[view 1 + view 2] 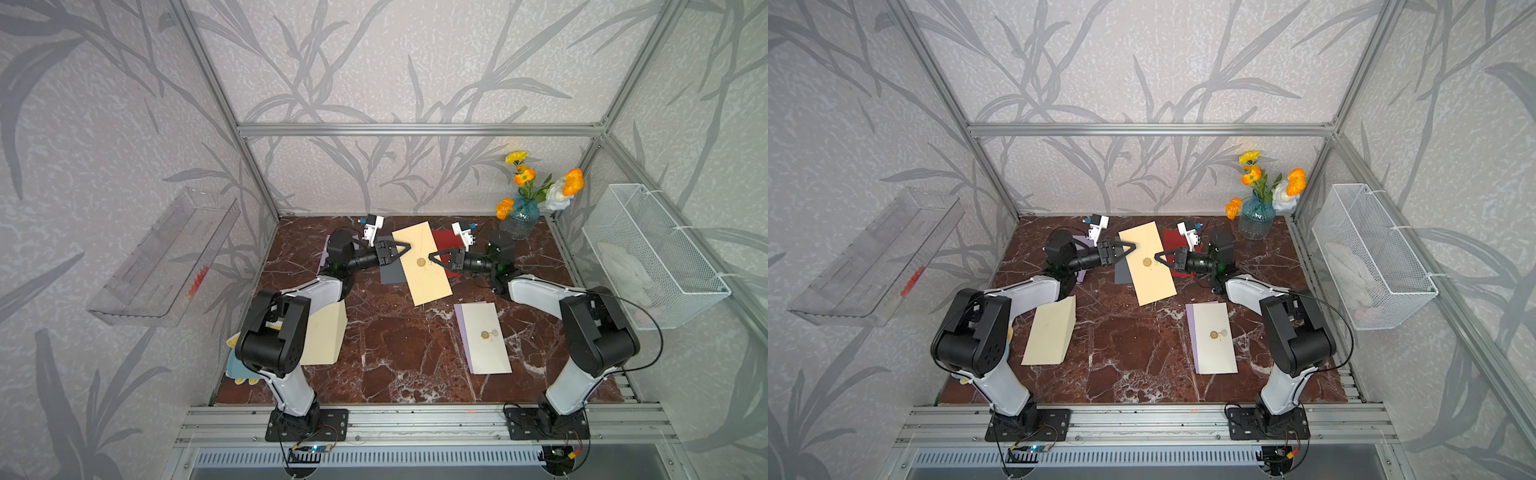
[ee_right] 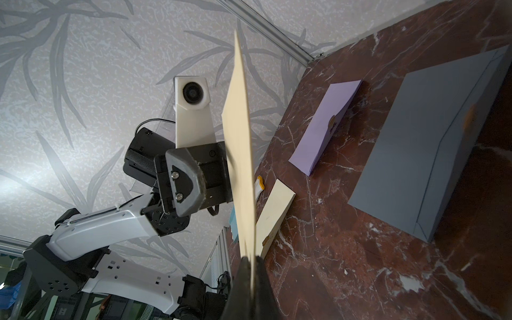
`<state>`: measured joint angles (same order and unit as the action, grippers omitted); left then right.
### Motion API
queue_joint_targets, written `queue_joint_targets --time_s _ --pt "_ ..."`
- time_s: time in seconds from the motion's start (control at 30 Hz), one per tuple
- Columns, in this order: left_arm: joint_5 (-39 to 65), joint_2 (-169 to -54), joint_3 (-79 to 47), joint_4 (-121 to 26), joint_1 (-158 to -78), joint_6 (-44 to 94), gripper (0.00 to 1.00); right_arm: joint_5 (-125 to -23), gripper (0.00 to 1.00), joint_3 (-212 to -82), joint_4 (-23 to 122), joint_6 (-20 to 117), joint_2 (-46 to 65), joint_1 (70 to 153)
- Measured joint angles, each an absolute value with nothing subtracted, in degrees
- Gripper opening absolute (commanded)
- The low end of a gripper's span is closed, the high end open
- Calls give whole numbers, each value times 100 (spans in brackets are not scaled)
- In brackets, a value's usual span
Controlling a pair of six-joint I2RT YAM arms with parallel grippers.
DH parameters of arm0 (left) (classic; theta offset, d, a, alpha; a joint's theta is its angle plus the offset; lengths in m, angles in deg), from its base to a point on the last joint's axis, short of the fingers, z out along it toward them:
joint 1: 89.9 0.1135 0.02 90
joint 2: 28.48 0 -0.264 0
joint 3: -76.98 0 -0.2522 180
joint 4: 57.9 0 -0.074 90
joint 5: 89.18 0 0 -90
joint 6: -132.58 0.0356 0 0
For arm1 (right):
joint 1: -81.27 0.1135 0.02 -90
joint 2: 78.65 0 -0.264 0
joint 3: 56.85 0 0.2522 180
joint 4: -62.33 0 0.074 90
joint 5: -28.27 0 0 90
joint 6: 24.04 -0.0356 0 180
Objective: Open the envelope
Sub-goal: Pick up the envelope from the envelope.
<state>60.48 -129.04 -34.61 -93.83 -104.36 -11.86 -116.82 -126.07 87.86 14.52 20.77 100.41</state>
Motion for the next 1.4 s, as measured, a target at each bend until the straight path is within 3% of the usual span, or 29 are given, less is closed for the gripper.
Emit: queue_joint_targets --time_s 0.33,0.7,0.83,0.87,0.93,1.03,1.17,1.4 --pt "6057 -13188 -3461 -10155 -10495 -1806 33 -11666 0 -12540 9531 989 2193 10085" --pt "6070 -13188 -3461 -10118 -10571 -1769 0 -11625 0 -12540 9701 840 2366 10165" --pt "6070 -13188 -3461 -10120 -10574 -1761 0 -11625 0 -12540 9714 831 2366 10168" --pt "6070 -13188 -3461 -10120 -10574 -1761 0 -11625 2 -12540 9714 831 2366 10168" --pt "6070 -13188 -3463 -10118 -10574 -1754 0 -11623 25 -12548 9669 840 2366 10168" --pt "6048 -13122 -3463 -9932 -10584 -1629 0 -11520 46 -12601 9330 1061 2355 10172" --pt "5897 -12740 -3459 -8983 -10604 -1063 0 -11105 56 -12688 8073 1891 2099 10242" --pt "5301 -11935 -3409 -7298 -10609 -38 0 -9621 61 -13167 5911 3719 1196 10808"
